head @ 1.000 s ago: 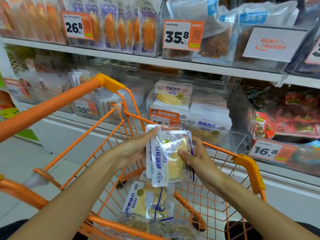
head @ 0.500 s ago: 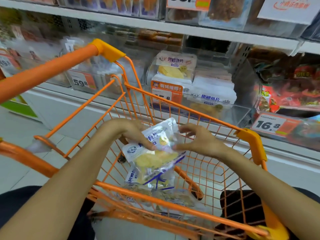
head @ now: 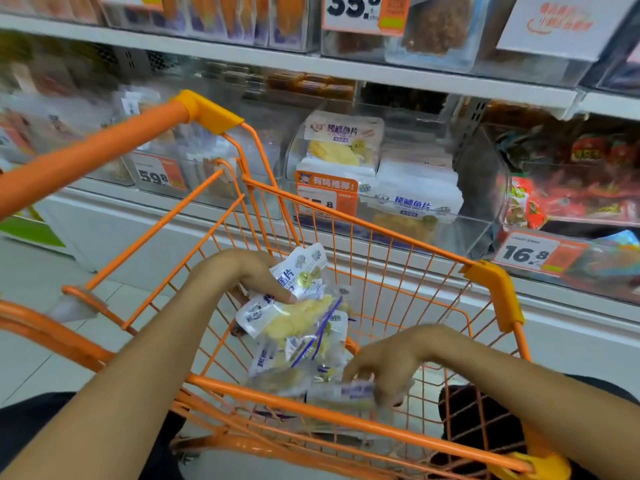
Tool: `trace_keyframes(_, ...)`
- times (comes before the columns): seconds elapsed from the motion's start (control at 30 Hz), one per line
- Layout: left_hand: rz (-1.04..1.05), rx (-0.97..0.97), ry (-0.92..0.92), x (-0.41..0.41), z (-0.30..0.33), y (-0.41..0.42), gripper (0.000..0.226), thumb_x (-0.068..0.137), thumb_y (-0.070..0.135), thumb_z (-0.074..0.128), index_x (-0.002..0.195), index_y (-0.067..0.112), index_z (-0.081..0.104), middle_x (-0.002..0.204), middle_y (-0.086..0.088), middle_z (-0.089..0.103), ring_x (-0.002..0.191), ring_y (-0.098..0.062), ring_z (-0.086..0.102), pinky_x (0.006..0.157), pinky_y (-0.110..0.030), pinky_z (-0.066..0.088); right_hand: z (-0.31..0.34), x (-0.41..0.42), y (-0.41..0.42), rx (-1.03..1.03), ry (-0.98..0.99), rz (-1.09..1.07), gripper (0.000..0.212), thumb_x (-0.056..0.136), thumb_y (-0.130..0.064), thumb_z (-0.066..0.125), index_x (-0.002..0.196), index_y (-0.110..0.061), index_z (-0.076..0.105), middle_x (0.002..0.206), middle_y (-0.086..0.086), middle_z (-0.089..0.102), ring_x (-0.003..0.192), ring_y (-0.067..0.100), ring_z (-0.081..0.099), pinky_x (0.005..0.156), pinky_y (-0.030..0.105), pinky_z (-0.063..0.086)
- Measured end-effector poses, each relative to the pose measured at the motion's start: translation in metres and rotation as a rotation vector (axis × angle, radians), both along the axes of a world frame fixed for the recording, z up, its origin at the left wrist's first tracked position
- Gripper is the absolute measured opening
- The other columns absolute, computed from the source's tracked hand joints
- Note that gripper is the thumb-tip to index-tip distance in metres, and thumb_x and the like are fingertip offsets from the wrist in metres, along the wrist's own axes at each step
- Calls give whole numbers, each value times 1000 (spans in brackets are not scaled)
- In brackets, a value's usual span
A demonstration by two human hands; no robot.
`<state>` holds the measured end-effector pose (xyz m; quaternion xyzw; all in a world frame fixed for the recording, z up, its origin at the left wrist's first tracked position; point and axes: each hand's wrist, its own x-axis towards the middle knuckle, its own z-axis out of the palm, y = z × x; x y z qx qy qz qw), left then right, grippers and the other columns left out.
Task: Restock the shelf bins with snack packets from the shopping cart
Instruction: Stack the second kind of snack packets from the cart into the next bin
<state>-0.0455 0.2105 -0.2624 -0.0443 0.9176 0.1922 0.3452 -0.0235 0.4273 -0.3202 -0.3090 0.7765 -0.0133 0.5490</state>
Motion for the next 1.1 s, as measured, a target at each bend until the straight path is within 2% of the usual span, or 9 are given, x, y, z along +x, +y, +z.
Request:
trace_keyframes(0.1, -4, 26, 0, -4, 4, -1, 64, 83, 48, 66, 133, 12, 50, 132, -7, 53, 116, -25, 57, 94, -37, 52, 22, -15, 14, -241, -17, -238, 5, 90, -13, 64, 93, -12, 60, 82, 1, 61, 66, 5, 54, 67, 16, 44)
trace_keyframes(0.17, -15, 38, 0, -5, 5, -2, 65, 84, 49, 65, 136, 15, 49, 137, -5, 51, 121, -25, 53, 100, -38, 47, 36, -24, 22, -320, 14, -357, 14, 85, -22, 71, 84, -11, 62, 73, -5, 59, 68, 7, 55, 68, 18, 43)
trace_keyframes(0.33, 15, 108, -17, -9, 5, -3, 62, 79, 55, 66, 128, 19, 56, 133, -2, 55, 122, -24, 51, 90, -31, 42, 31, -33, 32, -530, 248, -666, 41, 67, -22, 87, 99, -15, 62, 91, 0, 68, 81, 15, 66, 72, 32, 53)
trace_keyframes(0.43, 97, 217, -24, -7, 10, -7, 88, 48, 72, 75, 116, 16, 66, 119, -4, 66, 112, -25, 61, 87, -37, 52, 35, -32, 31, -705, 322, -863, 31, 65, -12, 87, 87, -17, 64, 83, -9, 71, 75, 0, 68, 62, 15, 52)
trace_keyframes(0.53, 197, 396, -3, -11, 10, -17, 113, 24, 76, 80, 119, 18, 64, 121, -5, 66, 110, -26, 64, 94, -45, 52, 29, -31, 28, -781, 322, -995, 49, 65, -16, 87, 109, -14, 65, 103, -5, 69, 94, 6, 66, 68, 12, 52)
trace_keyframes(0.7, 276, 608, -31, -8, 19, -13, 74, 54, 59, 78, 112, 15, 66, 104, -7, 73, 93, -23, 70, 88, -39, 56, 31, -24, 25, -870, 166, -1109, 55, 68, -35, 81, 118, -16, 64, 114, -2, 70, 105, 11, 65, 94, 27, 51)
trace_keyframes(0.83, 253, 705, -58, -3, 18, -8, 48, 80, 66, 57, 109, 29, 67, 114, -6, 70, 110, -32, 63, 93, -42, 52, 35, -23, 22, -951, -134, -1260, 79, 69, -38, 79, 134, -5, 48, 117, 9, 68, 97, 20, 68, 78, 27, 56)
trace_keyframes(0.97, 490, 1076, -71, -5, 17, -6, 73, 83, 74, 33, 109, 18, 72, 103, -13, 72, 85, -27, 65, 77, -39, 53, 50, -19, 20, -1162, -224, -1329, 35, 80, -17, 66, 114, -8, 64, 105, 9, 73, 85, 18, 72, 73, 26, 59)
trace_keyframes(1.1, 347, 1433, -119, 3, 26, -2, 52, 75, 53, 71, 116, 22, 71, 124, -10, 65, 108, -28, 65, 91, -46, 53, 57, -17, 18, -1317, 15, -1320, 44, 80, -23, 67, 121, -11, 58, 111, 6, 71, 100, 23, 69, 86, 33, 56)
